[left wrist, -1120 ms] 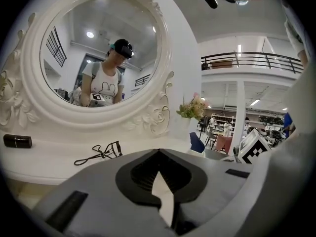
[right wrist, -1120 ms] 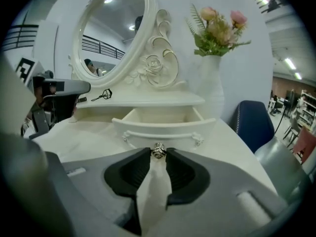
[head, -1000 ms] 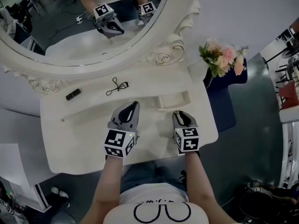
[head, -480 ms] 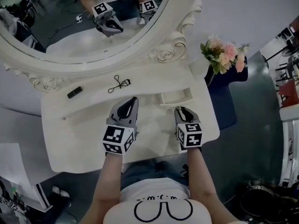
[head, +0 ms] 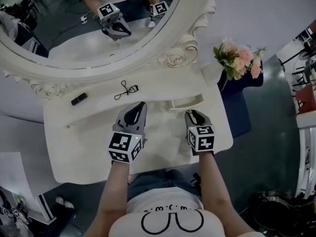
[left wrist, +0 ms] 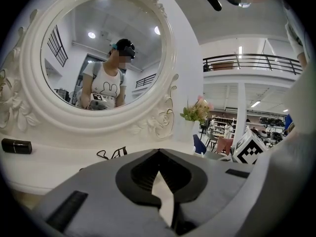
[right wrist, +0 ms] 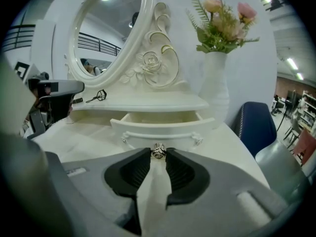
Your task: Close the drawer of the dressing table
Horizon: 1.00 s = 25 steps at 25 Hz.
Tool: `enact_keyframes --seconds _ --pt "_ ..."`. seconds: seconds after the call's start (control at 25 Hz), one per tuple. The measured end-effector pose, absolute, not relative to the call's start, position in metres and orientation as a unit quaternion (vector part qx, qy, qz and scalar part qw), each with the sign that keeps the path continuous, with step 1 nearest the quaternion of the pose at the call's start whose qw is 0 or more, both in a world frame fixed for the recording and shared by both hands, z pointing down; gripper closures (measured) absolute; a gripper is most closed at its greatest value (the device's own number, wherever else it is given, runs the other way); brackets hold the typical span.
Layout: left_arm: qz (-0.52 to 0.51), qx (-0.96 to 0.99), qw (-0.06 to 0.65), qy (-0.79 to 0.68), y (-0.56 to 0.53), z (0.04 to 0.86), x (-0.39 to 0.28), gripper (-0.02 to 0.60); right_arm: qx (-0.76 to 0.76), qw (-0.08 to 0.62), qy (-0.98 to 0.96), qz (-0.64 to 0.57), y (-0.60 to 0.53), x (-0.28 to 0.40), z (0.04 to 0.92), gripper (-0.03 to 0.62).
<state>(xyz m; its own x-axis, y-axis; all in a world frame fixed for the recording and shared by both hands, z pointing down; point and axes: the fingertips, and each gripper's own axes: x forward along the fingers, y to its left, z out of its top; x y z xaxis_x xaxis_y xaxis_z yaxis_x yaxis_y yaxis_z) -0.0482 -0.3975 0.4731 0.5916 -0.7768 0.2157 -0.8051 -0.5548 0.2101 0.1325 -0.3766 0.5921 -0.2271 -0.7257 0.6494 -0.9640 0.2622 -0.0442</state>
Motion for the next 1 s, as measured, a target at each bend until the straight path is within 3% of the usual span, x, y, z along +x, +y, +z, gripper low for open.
enact_keyframes --seconds 1.0 --pt "0.045 0.876 0.144 -0.458 -0.411 0.473 -0.056 0.584 0.566 0.268 -0.746 0.226 -0.432 0.118 0.594 0.497"
